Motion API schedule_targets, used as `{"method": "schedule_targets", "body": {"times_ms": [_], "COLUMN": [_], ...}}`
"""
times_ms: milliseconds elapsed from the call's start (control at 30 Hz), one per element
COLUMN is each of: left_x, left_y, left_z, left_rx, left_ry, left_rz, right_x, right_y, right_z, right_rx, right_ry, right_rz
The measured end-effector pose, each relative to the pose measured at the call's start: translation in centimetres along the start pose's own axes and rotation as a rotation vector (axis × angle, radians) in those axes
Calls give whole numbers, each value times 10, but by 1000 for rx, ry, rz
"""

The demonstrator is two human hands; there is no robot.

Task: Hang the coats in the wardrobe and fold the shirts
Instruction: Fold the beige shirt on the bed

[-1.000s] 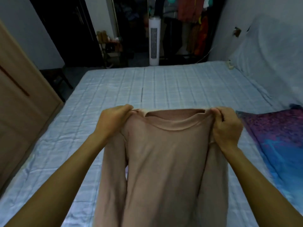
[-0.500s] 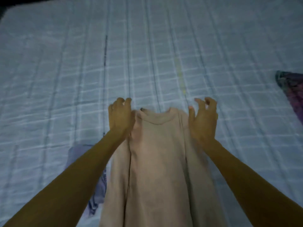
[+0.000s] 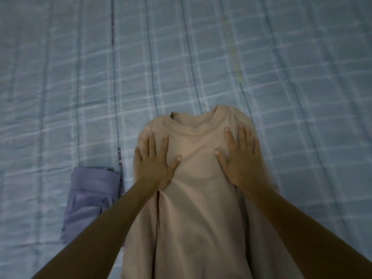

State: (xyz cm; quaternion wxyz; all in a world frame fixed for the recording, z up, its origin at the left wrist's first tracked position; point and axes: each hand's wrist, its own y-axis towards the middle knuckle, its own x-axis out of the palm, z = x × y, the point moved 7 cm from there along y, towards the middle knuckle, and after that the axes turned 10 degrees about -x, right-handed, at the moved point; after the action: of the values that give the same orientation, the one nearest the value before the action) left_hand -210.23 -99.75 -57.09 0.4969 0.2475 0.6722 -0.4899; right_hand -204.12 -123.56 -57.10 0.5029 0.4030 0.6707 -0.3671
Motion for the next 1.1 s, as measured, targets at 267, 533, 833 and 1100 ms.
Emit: {"method": "schedule_targets", "body": {"times_ms": [267,533,833,1100], "left_x": [13,62,88,34], "left_y": [-99,-203,-273,-277], "left_z": [-32,-83,-144,-170], "left_rx": [71,-2,-83,57], "left_ry": [-200,-325,-550,-273], "left_rz": [-14,-27,-105,268], "right_x": [-2,17,45,39], "right_y": [-93,-236,-314,-322], "right_z": [-40,-114,-140,-136], "right_rx": [22,54,162,142], "right_ry": [80,-34,54,81], "right_rz": [-40,-178,-234,-197]}}
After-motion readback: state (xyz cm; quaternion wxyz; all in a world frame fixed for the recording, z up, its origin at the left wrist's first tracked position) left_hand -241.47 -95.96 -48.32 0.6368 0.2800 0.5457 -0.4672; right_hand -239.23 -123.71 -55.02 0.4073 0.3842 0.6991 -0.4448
